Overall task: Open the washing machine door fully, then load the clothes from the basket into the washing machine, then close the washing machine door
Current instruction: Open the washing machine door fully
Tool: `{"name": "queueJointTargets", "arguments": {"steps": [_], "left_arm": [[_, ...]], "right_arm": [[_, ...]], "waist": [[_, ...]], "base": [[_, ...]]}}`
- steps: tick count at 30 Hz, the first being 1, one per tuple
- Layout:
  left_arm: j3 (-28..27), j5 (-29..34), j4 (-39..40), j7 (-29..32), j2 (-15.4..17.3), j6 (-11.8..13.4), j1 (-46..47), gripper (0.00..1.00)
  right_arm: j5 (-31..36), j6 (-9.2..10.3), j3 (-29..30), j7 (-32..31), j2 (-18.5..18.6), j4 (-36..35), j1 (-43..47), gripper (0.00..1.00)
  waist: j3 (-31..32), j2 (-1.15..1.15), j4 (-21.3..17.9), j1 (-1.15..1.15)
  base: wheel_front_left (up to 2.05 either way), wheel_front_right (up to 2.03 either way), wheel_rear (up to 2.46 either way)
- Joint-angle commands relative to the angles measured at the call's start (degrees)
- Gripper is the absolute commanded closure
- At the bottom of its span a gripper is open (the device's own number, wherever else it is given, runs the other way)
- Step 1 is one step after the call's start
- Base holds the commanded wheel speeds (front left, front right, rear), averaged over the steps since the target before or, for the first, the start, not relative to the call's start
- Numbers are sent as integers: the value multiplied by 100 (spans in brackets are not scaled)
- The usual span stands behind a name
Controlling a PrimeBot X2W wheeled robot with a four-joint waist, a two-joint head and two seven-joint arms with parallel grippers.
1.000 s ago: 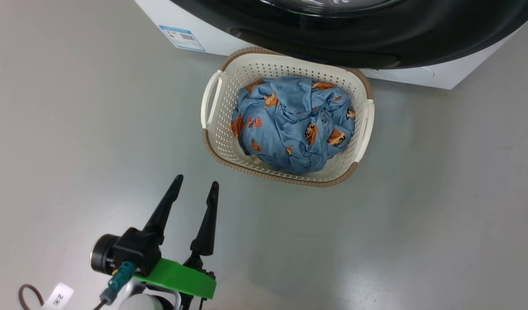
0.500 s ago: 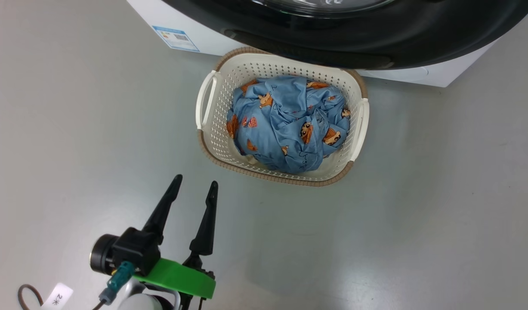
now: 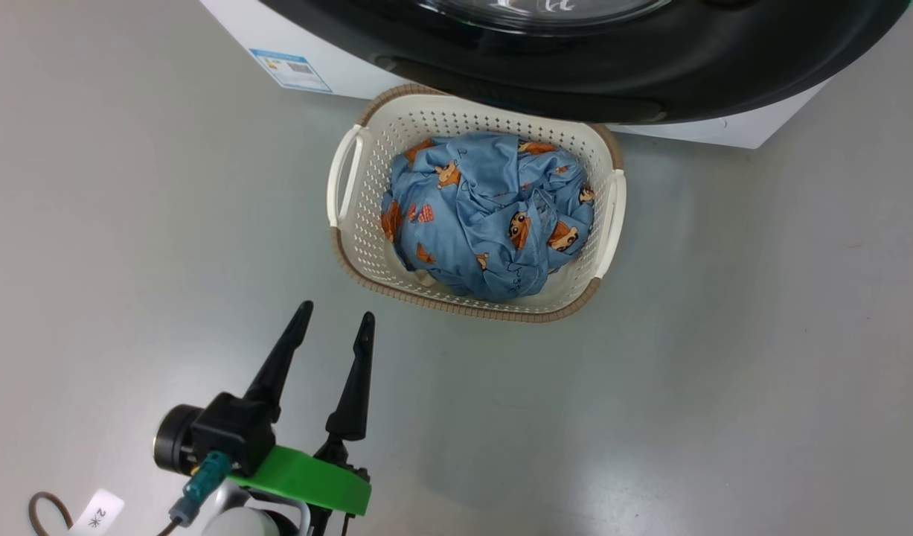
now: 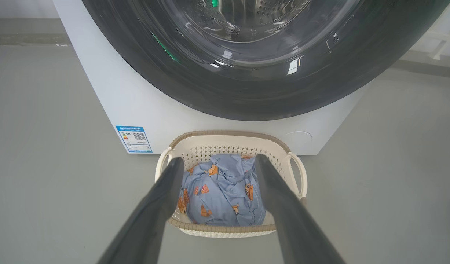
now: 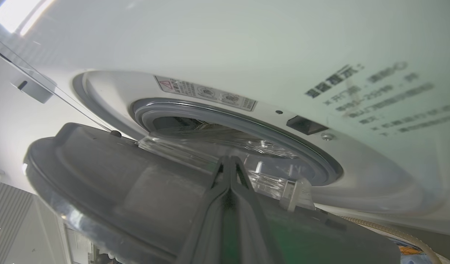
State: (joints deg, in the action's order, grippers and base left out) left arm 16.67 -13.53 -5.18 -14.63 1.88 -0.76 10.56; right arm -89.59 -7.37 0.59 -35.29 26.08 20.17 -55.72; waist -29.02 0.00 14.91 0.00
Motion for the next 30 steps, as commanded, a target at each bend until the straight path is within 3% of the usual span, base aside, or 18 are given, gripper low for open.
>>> {"name": "queueJointTargets", "arguments": {"steps": [1, 30], "left_arm": [[-194, -8, 91, -37, 99, 8, 37, 0], [-177, -22, 47, -37, 99, -8, 40, 0]], "right_arm": [[-26, -12, -91, -59, -65, -218, 148, 100], [-59, -12, -253, -242, -118, -286, 238, 100]], "waist": [[5, 0, -10, 0], [117, 0, 22, 0]], "base": [[0, 0, 0], [0, 0, 0]]}}
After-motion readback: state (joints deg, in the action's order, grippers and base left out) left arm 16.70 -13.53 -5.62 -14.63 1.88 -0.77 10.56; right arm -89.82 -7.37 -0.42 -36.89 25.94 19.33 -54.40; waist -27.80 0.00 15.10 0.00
